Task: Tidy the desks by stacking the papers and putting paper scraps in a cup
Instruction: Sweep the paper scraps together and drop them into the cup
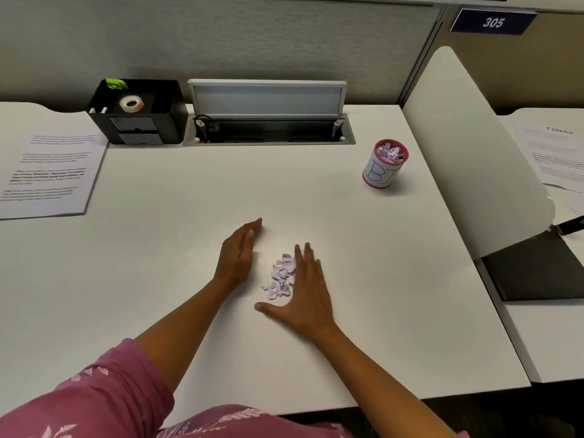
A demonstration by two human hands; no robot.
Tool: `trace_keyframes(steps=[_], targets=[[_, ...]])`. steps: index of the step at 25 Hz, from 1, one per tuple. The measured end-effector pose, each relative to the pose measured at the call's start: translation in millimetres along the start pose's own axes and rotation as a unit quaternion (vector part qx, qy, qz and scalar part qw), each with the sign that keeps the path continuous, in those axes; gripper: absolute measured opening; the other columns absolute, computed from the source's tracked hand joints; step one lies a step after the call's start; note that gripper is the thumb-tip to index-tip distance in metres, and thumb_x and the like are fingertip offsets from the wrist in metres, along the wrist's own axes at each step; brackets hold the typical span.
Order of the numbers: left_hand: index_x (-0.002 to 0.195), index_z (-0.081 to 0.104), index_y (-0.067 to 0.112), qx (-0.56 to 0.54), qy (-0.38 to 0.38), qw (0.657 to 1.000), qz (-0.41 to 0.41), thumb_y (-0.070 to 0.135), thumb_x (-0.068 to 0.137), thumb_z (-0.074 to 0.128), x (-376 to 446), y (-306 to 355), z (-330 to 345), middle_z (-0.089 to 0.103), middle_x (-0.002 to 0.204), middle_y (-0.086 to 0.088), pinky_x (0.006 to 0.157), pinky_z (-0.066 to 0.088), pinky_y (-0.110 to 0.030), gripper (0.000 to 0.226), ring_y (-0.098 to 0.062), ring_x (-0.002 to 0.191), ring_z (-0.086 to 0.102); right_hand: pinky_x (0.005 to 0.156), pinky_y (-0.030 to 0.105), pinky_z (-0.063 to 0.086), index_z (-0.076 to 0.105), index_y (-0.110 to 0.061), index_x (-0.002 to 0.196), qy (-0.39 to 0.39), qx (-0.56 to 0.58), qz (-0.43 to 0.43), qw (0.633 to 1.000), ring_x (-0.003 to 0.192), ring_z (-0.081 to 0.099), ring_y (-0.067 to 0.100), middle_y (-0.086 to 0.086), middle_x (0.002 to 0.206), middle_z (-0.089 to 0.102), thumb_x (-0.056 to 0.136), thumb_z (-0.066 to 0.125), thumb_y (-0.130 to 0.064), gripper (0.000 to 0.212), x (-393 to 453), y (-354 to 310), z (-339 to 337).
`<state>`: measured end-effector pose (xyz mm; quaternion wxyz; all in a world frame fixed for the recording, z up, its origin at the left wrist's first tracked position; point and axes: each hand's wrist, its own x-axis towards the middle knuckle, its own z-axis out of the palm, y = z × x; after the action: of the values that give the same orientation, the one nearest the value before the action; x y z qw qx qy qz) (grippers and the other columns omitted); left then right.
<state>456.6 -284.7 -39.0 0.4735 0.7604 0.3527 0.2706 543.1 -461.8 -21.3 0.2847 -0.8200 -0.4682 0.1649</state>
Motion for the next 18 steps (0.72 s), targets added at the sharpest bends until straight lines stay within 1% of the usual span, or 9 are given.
trace_keyframes(steps=[1,3,5,7,8,10,13,16,18], targets=[[0.132,0.06,0.019,0.001,0.001,1.0,0.002,0.032,0.102,0.035,-0.2,0.2,0.8,0.062,0.132,0.009,0.105,0.038,-0.015,0.041,-0.003,0.125,0.054,0.122,0.029,-0.004,0.0,-0.022,0.158,-0.002,0.004,-0.013,1.0,0.151,-0.01,0.009,-0.002,0.166,-0.006,0.066,0.061,-0.084,0.127,7.5,-5.1,6.2],[0.132,0.06,0.019,-0.004,0.002,1.0,0.002,0.033,0.102,0.036,-0.5,0.5,1.9,0.062,0.132,0.009,0.107,0.039,-0.021,0.041,-0.003,0.125,0.054,0.122,0.026,0.002,0.014,-0.028,0.157,-0.002,0.012,-0.025,1.0,0.151,0.0,0.008,-0.003,0.165,0.005,0.081,0.058,-0.072,0.098,23.7,-9.7,17.3],[0.133,0.059,0.019,-0.011,-0.001,1.0,-0.001,0.032,0.102,0.036,-1.7,0.8,2.4,0.061,0.132,0.01,0.108,0.04,-0.024,0.041,-0.003,0.125,0.054,0.121,0.031,0.021,0.042,-0.027,0.147,0.009,0.026,-0.043,0.999,0.147,0.024,0.012,-0.002,0.158,0.031,0.094,0.056,-0.049,0.059,39.2,-6.7,23.0],[0.134,0.058,0.019,-0.006,-0.007,1.0,0.001,0.031,0.102,0.036,-2.7,0.6,2.8,0.06,0.133,0.01,0.109,0.039,-0.027,0.041,-0.004,0.127,0.052,0.103,0.038,0.045,0.064,-0.015,0.122,0.034,0.025,-0.101,0.994,0.125,0.05,0.018,0.002,0.131,0.057,0.098,0.056,-0.024,0.027,51.1,1.0,23.0],[0.134,0.058,0.02,0.004,-0.009,1.0,0.001,0.031,0.101,0.036,-2.5,-0.2,3.4,0.059,0.134,0.01,0.111,0.038,-0.028,0.041,-0.004,0.128,0.051,0.092,0.038,0.048,0.066,-0.011,0.11,0.044,0.02,-0.126,0.991,0.111,0.054,0.019,0.002,0.116,0.06,0.097,0.056,-0.015,0.018,55.0,5.1,20.4],[0.136,0.057,0.025,0.038,-0.019,0.999,0.0,0.036,0.101,0.034,-1.4,-4.5,5.0,0.056,0.139,0.01,0.115,0.034,-0.031,0.043,-0.005,0.134,0.045,0.082,0.038,0.048,0.065,-0.01,0.099,0.057,0.016,-0.135,0.989,0.096,0.053,0.018,0.0,0.101,0.059,0.095,0.054,-0.007,0.012,60.7,16.0,11.8],[0.139,0.051,0.034,0.114,-0.05,0.992,0.012,0.044,0.1,0.028,-0.4,-9.5,7.1,0.048,0.146,0.013,0.119,0.025,-0.032,0.046,-0.004,0.143,0.032,0.081,0.041,0.048,0.065,-0.018,0.097,0.073,0.071,-0.093,0.99,0.091,0.055,0.012,-0.01,0.093,0.061,0.096,0.053,-0.013,0.014,62.1,28.5,-5.4],[0.14,0.05,0.026,0.177,-0.069,0.98,0.066,0.033,0.102,0.03,0.2,-3.5,11.9,0.047,0.147,0.01,0.121,0.015,-0.026,0.044,-0.003,0.143,0.029,0.093,0.042,0.045,0.067,-0.025,0.11,0.155,0.159,-0.021,0.975,0.106,0.054,0.01,-0.013,0.108,0.066,0.1,0.042,-0.028,0.026,57.8,40.8,-23.9],[0.142,0.048,0.022,0.222,-0.07,0.969,0.082,0.028,0.103,0.031,1.3,0.7,14.1,0.044,0.15,0.007,0.121,0.01,-0.025,0.043,-0.006,0.144,0.028,0.098,0.043,0.043,0.06,-0.028,0.122,0.166,0.102,0.02,0.981,0.114,0.048,0.012,-0.012,0.122,0.059,0.098,0.039,-0.05,0.039,52.3,48.2,-34.1]])
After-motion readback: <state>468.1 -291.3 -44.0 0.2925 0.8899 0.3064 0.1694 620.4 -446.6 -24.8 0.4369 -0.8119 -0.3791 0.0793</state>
